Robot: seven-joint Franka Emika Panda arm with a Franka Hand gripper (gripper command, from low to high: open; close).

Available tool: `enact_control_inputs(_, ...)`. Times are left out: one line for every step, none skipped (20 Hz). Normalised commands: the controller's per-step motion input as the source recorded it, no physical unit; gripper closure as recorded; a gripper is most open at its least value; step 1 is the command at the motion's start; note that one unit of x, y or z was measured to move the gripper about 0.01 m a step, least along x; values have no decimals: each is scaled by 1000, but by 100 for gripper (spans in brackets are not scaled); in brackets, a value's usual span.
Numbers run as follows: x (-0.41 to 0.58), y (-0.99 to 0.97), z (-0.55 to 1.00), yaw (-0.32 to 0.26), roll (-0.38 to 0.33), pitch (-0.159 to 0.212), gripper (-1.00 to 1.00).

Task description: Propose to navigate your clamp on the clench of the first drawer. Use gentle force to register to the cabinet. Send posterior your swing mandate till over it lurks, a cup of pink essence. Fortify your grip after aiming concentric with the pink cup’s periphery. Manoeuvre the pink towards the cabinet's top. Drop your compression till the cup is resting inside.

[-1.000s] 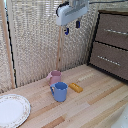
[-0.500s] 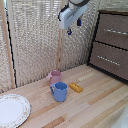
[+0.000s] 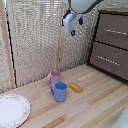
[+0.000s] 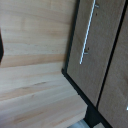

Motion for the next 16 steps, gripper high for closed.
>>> enact_control_inputs(0,-114,-134,165,-375,-46,-100)
enact_control_inputs(0,-114,-143,164,-375,-56,-100)
enact_control_inputs(0,-114,-163,156,-375,-49,-100)
enact_control_inputs(0,-120,-180,142,-375,-34,-100)
enact_control_inputs(0,-100,-180,126,-375,-19,-100)
enact_control_inputs(66,-74,-151,106,-375,-4,-100)
enact_control_inputs(103,-26,-86,56,-375,0,-100)
enact_control_inputs(140,-6,-54,32,-375,0,-100)
enact_control_inputs(169,0,-26,9,-375,0,-100)
enact_control_inputs(174,0,-11,0,-375,0,-100)
enact_control_inputs(163,0,0,0,-375,0,-100)
enact_control_inputs(177,0,0,0,-375,0,-100)
enact_control_inputs(191,0,0,0,-375,0,-100)
enact_control_inputs(180,0,0,-3,-375,0,-100)
enact_control_inputs(191,0,0,-19,-375,1,-100)
enact_control_inputs(191,0,0,-33,-375,0,-100)
